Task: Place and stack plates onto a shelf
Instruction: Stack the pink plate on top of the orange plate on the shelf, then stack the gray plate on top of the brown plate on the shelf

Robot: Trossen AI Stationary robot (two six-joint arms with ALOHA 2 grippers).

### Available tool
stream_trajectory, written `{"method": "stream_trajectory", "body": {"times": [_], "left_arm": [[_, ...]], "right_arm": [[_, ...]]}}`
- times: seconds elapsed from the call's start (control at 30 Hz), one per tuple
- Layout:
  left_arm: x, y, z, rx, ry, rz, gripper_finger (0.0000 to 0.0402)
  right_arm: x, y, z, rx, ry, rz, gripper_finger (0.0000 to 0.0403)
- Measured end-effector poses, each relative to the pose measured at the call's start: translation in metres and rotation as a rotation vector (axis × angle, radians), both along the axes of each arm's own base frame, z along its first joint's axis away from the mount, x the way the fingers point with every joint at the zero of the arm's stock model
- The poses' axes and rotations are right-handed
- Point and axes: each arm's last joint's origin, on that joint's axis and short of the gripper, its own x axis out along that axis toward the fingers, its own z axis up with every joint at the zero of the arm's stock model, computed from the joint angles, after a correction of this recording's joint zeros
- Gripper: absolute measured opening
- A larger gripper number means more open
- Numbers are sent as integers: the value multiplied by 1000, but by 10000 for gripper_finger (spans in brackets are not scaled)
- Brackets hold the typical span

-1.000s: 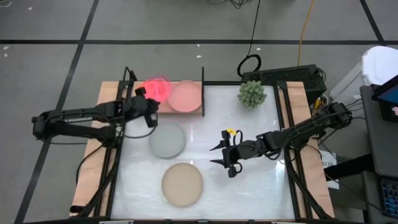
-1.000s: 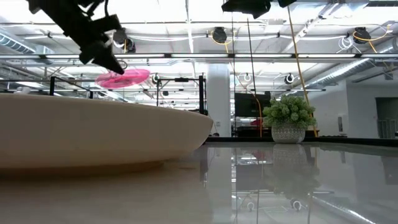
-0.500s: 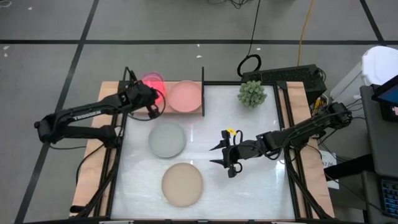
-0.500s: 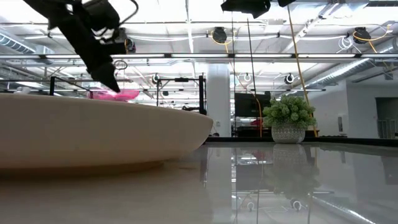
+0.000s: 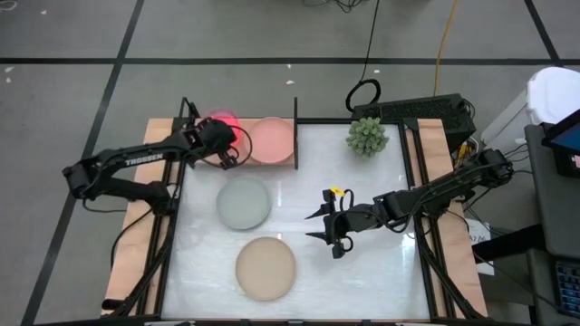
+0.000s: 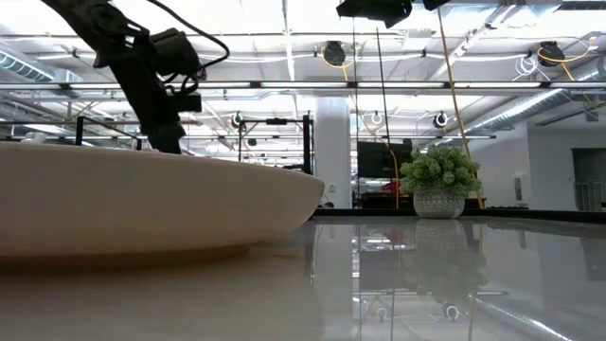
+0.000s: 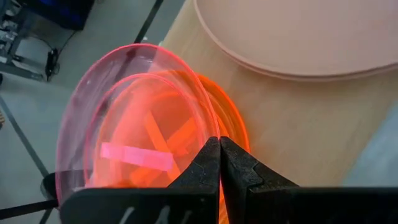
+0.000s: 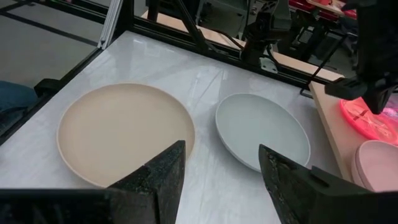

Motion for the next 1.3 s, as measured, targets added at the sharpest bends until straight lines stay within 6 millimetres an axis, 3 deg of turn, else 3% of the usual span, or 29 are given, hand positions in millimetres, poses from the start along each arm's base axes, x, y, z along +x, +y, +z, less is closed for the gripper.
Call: {"method": "stream_trajectory", "body": {"times": [0.2, 0.33, 0.7, 0.8, 1.03, 1.3], "left_arm": [[1, 4, -6, -22, 10, 16, 12], [3, 4, -10, -98, -18, -15, 40], [0, -4, -4, -98, -56, 47, 105], [-1, -18, 3, -154, -98, 1, 107], [-3, -65, 19, -397, -231, -193, 108], [0, -132, 25, -491, -200, -476, 108]], "right_arm": [[0, 0, 0, 0, 0, 0, 185], [0, 0, 0, 0, 0, 0, 185], [0, -1, 0, 27, 0, -14, 184], [7, -1, -5, 29, -8, -22, 184], [36, -8, -42, 52, 38, 1, 159], [51, -8, -72, 116, 95, 58, 131]]}}
